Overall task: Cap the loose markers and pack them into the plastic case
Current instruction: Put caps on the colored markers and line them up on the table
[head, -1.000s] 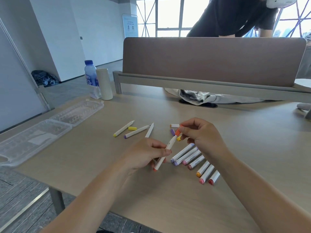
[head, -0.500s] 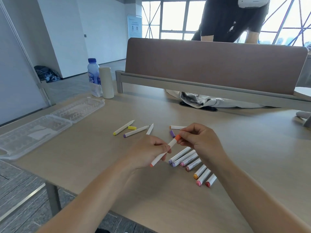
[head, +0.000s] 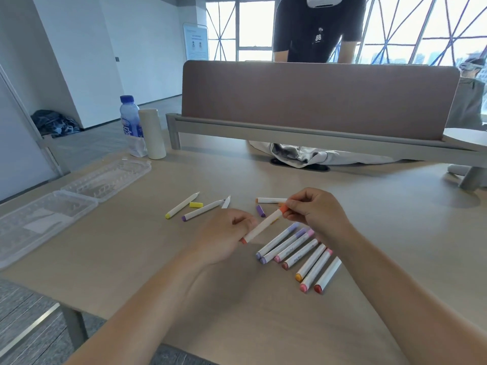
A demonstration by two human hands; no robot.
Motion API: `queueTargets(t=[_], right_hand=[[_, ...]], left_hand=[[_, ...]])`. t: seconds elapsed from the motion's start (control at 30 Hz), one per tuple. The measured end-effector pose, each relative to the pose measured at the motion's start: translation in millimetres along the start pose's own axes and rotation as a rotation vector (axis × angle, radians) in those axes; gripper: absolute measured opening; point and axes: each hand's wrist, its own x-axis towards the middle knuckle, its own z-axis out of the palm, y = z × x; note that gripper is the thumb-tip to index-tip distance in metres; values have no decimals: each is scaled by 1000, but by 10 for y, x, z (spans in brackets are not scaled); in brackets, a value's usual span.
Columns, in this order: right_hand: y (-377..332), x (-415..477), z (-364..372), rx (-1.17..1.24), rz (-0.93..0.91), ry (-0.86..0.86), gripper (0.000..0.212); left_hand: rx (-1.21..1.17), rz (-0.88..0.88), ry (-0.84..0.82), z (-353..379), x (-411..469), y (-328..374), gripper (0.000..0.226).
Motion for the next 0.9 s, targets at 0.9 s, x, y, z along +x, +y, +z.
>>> queueTargets(t=[0.9], right_hand=[[243, 635, -461, -498, -58, 210, 16]], left_hand=[[214, 131, 22, 253, 1080, 202, 15]])
